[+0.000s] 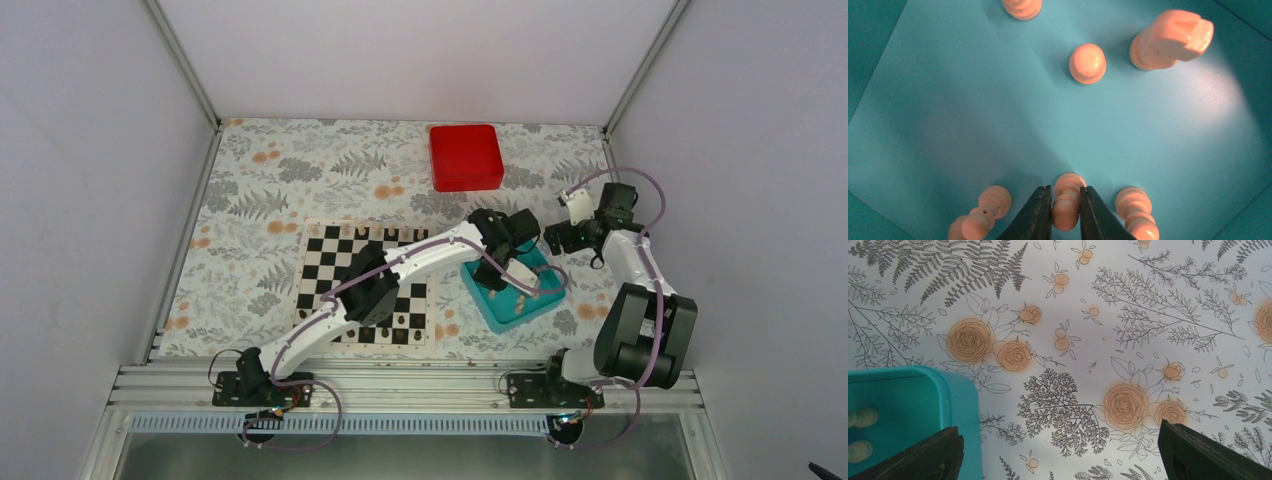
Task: Set up the chess pieces on the board
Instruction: Pick up the chess piece from the storage box.
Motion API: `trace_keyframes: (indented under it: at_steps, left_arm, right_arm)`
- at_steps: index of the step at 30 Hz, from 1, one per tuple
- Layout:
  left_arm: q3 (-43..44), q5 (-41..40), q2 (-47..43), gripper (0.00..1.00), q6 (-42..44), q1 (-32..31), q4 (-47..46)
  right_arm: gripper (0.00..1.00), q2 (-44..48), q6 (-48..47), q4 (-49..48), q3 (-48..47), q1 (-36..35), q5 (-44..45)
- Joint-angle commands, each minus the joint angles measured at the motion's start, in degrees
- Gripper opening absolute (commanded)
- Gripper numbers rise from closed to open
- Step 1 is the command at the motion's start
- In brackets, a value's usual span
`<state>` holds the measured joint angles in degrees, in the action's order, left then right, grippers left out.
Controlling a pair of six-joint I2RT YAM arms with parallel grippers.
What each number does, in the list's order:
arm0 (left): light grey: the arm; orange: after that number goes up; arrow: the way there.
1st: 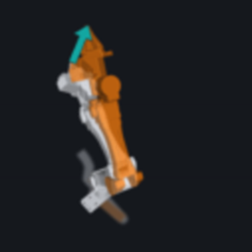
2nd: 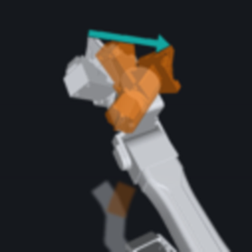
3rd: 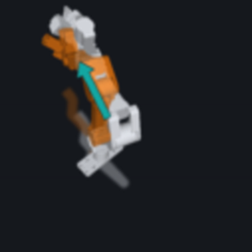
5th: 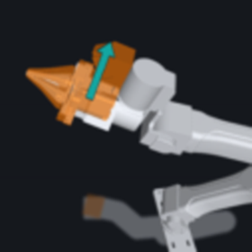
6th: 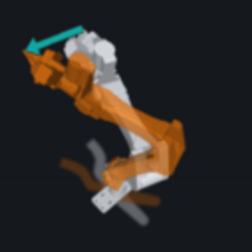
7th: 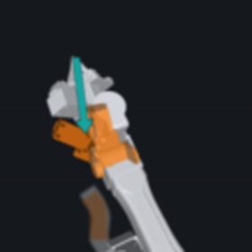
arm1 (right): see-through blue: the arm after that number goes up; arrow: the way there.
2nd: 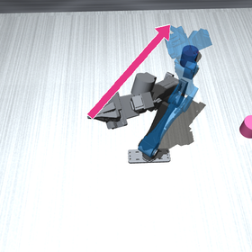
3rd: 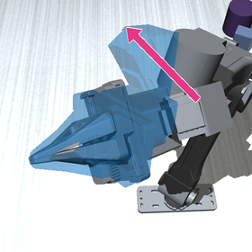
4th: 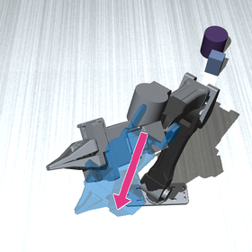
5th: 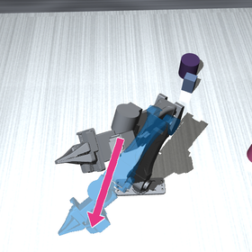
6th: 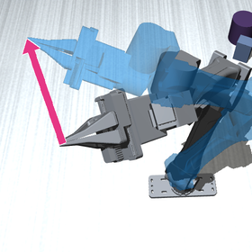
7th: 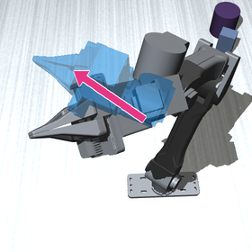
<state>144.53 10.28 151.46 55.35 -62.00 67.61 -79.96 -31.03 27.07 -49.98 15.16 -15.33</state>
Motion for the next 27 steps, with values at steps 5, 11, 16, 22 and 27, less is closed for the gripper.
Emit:
trace_keyframes:
  at_steps: [5, 11, 16, 22, 27]
  left_arm:
    - [1.3, 0.3, -0.3, 0.11, 0.7, -0.5, -0.4]
    - [1.6, -1.1, -4.8, 0.1, 0.2, -0.9, 0.5]
    - [-0.1, -3.6, -12.7, 0.1, -1.0, 0.4, 3.8]
    - [-17.9, -5.0, -27.7, 0.11, -3.7, 6.5, 0.7]
    - [-42.0, -7.5, -43.1, 0.11, -5.0, 13.4, -7.7]
  right_arm:
    - [1.0, -0.6, -0.1, -0.2, 0.5, 0.6, -1.2]
    - [1.0, -0.9, -0.1, -0.2, 0.3, 0.6, -1.0]
    - [1.0, -1.3, -0.4, 0.0, 0.1, 0.6, -0.8]
    - [1.0, -1.6, -0.5, 0.2, -0.1, 0.6, -0.8]
    - [1.0, -1.7, -0.6, 0.7, -0.3, 0.5, -1.0]
